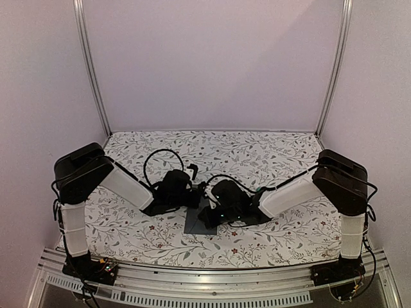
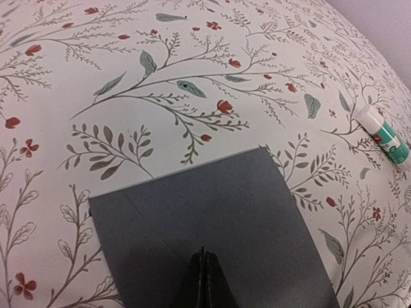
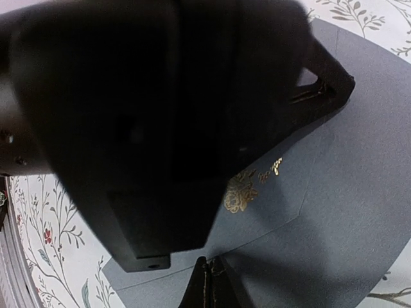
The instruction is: Place the letter into the envelope and seal it
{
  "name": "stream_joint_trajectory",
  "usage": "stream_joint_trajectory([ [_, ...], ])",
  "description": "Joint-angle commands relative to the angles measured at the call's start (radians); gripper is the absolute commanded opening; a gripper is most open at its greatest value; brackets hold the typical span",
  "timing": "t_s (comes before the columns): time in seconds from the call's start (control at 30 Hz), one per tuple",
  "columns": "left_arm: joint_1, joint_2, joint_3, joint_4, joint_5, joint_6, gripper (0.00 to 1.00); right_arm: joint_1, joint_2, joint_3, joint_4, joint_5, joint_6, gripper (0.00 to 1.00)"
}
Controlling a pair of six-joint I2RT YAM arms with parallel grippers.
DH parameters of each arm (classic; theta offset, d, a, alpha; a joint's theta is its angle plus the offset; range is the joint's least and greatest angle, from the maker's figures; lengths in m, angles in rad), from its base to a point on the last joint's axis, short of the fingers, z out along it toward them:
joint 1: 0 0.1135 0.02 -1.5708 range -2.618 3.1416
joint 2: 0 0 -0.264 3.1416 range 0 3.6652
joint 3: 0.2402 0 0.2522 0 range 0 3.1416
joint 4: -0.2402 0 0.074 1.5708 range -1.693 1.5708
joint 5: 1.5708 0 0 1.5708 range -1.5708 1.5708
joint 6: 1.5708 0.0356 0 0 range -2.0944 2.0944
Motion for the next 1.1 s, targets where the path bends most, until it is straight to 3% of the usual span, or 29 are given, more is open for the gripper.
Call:
stream_joint_trajectory([
  [0.0,0.024,0.049,-0.037,-0.097,0.005,0.003,0.00,0.034,-0.042,-0.035,-0.172,-0.019,-0.002,0.00],
  [0.33,0.025,0.015,-0.072,-0.046,0.068,0.009,0.00,0.031,-0.173,-0.024,-0.136,0.023,-0.023,0.02],
  [0.73,0.026,-0.004,-0.088,-0.028,0.095,0.007,0.00,-0.062,-0.018,0.089,-0.081,-0.054,-0.025,0.02],
  [1.07,0.026,-0.006,-0.090,-0.019,0.108,0.007,0.00,-0.081,0.075,0.092,-0.047,-0.096,-0.016,0.01],
])
